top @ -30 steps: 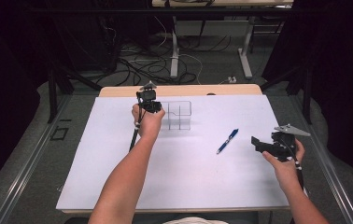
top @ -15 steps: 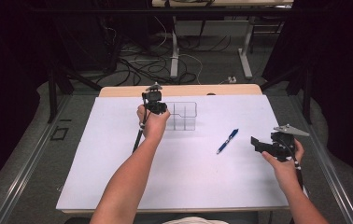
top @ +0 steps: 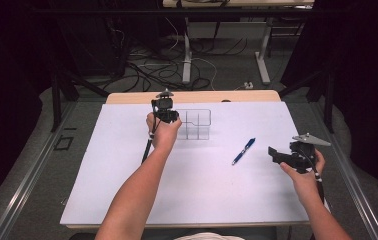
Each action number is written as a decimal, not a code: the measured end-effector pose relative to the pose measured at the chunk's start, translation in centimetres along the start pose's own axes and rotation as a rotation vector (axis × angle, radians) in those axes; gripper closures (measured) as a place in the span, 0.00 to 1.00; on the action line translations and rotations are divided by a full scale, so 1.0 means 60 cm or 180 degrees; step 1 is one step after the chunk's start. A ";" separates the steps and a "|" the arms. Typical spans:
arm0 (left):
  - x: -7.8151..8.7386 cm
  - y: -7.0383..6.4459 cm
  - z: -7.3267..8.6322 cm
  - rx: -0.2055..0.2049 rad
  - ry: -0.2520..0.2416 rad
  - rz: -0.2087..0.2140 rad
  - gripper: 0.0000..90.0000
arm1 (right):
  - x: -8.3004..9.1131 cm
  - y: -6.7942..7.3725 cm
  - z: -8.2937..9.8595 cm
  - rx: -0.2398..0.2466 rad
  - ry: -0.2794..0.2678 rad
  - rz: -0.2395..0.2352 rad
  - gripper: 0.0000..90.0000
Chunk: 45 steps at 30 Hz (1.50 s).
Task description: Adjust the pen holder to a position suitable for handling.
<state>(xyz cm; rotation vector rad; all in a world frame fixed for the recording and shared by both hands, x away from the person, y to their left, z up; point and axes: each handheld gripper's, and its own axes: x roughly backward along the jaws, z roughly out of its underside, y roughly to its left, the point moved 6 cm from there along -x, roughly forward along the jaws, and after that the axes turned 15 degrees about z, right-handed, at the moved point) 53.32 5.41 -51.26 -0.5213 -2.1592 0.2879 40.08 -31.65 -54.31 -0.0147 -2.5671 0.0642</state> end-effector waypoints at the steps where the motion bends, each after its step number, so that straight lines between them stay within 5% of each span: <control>1: 0.001 0.001 0.000 -0.0014 0.0011 0.0004 0.96 | 0.000 0.000 0.000 0.0000 -0.0001 0.0006 0.16; 16: 0.019 0.011 -0.005 -0.0054 -0.0125 0.0277 0.83 | 0.000 -0.001 0.000 -0.0015 -0.0022 0.0025 0.16; 45: 0.072 0.023 0.006 -0.0598 -0.0492 0.0655 0.45 | 0.001 0.000 0.000 0.0018 -0.0006 -0.0006 0.16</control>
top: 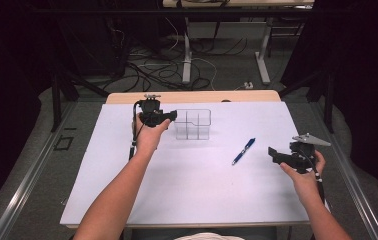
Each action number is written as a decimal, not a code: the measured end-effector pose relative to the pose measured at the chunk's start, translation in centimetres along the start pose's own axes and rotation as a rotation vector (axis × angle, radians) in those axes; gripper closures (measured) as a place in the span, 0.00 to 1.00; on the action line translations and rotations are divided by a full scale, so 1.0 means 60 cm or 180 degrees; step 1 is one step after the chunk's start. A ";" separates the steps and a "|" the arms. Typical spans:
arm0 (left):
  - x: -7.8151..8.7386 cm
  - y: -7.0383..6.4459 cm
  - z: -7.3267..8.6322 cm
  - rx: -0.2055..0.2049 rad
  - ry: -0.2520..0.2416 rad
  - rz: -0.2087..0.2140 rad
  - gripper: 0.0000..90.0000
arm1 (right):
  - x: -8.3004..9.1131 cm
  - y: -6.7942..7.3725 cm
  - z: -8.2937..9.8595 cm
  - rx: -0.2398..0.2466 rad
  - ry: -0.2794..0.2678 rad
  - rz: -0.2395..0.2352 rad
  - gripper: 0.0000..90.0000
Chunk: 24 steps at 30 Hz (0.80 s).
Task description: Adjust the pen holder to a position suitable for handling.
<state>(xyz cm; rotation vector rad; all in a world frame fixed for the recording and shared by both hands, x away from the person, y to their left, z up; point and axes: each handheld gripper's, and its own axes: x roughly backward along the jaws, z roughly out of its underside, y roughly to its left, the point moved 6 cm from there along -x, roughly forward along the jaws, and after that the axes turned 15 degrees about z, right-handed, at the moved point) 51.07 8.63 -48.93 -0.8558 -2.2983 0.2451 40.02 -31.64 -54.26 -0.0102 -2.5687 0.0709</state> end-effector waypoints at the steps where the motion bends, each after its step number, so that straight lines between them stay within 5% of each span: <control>1: 0.003 -0.001 0.000 -0.0026 0.0028 0.0009 0.44 | 0.000 0.000 0.000 0.0000 0.0001 0.0001 0.16; 13: 0.042 -0.021 0.013 -0.0415 -0.0070 0.0099 0.29 | 0.001 0.001 0.000 0.0006 0.0004 -0.0004 0.16; 24: 0.068 -0.025 0.035 -0.0600 -0.0192 0.0232 0.19 | 0.001 0.003 0.000 0.0035 0.0017 0.0011 0.16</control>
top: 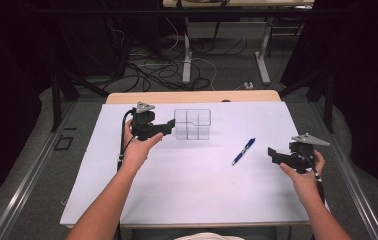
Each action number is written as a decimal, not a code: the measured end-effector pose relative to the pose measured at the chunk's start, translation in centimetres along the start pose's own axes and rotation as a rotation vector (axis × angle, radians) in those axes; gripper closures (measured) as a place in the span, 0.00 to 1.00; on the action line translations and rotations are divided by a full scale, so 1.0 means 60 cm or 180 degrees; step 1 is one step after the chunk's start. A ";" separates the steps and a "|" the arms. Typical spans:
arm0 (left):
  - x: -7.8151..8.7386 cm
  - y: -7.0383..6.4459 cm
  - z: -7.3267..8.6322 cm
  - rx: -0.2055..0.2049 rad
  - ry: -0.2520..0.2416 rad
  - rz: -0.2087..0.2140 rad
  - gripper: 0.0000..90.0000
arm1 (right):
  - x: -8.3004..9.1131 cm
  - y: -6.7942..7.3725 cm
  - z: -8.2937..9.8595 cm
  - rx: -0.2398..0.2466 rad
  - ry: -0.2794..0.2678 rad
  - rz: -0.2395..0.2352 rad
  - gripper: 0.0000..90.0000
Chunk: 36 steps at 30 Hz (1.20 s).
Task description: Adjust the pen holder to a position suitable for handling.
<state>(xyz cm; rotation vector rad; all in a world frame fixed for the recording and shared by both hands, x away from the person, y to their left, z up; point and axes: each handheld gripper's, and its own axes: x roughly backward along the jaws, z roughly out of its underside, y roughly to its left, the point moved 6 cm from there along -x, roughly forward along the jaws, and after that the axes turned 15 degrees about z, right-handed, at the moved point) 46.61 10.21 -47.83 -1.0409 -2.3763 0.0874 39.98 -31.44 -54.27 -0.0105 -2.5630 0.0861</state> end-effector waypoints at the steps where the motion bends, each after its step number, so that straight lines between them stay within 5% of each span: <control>1: 0.001 0.000 0.001 -0.0015 -0.0038 0.0006 0.18 | 0.000 0.000 0.000 -0.0001 -0.0001 0.0002 0.16; 12: 0.018 0.000 0.033 -0.0010 -0.0054 0.0098 0.01 | 0.000 0.003 0.001 0.0055 0.0028 -0.0001 0.16; 26: 0.039 0.008 0.049 -0.0077 -0.0139 0.0055 0.00 | 0.003 0.006 -0.003 0.0148 0.0006 -0.0025 0.16; 36: 0.042 0.005 0.060 -0.0126 -0.0125 0.0093 0.01 | 0.006 0.027 -0.012 0.0632 0.0078 -0.0119 0.17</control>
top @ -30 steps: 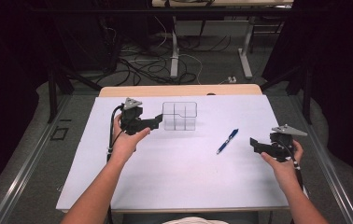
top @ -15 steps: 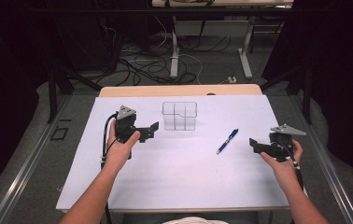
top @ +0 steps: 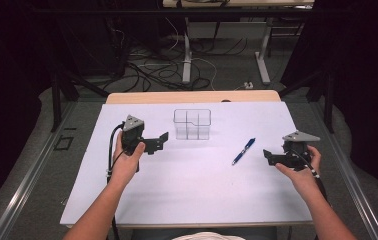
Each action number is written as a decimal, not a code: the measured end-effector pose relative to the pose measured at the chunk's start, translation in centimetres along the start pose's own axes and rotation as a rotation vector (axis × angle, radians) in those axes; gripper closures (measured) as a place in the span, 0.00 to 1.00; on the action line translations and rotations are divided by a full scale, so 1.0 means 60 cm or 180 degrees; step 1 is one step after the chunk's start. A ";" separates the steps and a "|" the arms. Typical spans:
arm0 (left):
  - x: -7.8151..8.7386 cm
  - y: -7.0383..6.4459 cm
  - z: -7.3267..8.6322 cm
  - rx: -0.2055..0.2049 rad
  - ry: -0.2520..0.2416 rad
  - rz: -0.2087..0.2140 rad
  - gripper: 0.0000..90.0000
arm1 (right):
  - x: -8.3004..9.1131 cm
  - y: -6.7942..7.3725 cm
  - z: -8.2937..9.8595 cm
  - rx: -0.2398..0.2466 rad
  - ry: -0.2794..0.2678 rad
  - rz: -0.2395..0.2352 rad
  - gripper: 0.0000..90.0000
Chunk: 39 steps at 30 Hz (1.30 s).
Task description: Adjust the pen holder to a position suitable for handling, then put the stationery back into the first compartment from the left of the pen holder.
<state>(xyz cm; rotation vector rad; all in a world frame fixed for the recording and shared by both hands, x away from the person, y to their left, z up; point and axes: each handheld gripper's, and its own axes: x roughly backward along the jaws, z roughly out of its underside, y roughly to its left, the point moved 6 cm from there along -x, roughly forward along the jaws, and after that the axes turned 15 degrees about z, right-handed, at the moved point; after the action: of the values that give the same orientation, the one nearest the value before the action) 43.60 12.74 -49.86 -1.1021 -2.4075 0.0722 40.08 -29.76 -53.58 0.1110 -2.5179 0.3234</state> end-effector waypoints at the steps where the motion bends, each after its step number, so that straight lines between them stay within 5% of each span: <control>1: 0.001 -0.001 0.001 -0.0020 0.0004 0.0007 0.01 | 0.000 0.003 -0.002 0.0073 0.0014 -0.0022 0.17; 9: 0.011 0.001 0.006 -0.0072 -0.0029 0.0005 0.01 | -0.011 0.021 -0.015 0.0733 0.0008 -0.0034 0.27; 19: 0.014 0.014 0.018 0.0014 -0.0009 -0.0037 0.02 | -0.015 0.044 -0.054 0.1145 -0.0071 -0.0127 0.32; 27: 0.013 0.019 0.020 0.0039 0.0008 -0.0041 0.02 | -0.024 0.066 -0.081 0.1296 -0.0027 -0.0324 0.40; 39: 0.014 0.022 0.025 0.0119 0.0035 -0.0029 0.02 | -0.040 0.100 -0.104 0.2030 0.0045 -0.0538 0.42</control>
<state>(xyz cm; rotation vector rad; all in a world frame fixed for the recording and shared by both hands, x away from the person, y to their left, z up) 43.38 14.44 -51.16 -1.0719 -2.3916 0.1073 44.56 -22.33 -51.21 0.5615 -2.2801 1.0362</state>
